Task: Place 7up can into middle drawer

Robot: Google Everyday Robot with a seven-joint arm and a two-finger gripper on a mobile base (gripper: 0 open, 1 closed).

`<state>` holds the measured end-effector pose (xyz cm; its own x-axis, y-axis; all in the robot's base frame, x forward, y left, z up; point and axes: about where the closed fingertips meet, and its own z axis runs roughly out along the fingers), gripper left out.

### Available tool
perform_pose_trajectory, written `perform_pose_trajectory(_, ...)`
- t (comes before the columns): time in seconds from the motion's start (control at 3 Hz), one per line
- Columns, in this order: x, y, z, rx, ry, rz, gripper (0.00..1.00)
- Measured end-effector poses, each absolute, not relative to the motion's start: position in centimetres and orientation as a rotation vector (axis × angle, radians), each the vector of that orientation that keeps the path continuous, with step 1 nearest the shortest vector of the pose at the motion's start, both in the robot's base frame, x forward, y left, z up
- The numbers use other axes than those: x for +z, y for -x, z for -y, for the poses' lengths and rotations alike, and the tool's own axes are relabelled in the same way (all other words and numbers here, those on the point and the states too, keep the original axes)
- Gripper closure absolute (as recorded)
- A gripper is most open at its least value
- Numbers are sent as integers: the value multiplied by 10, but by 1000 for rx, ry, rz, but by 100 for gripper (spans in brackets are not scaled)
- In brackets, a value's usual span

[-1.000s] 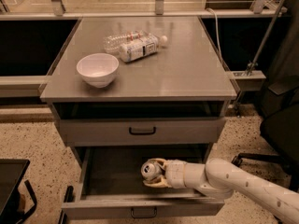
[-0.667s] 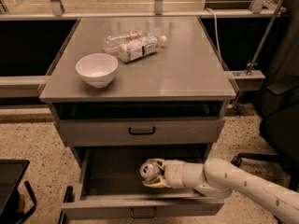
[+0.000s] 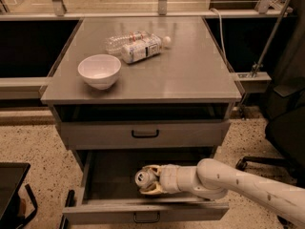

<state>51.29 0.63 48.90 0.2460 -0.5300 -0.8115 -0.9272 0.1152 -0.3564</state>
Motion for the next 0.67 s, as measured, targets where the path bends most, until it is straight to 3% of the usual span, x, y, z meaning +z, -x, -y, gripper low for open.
perform_pose_trajectory(0.33,471,-512,-42,515,1598,-1419,100)
perform_pose_trajectory(0.67,470,-512,-43,513,1598,-1420,100)
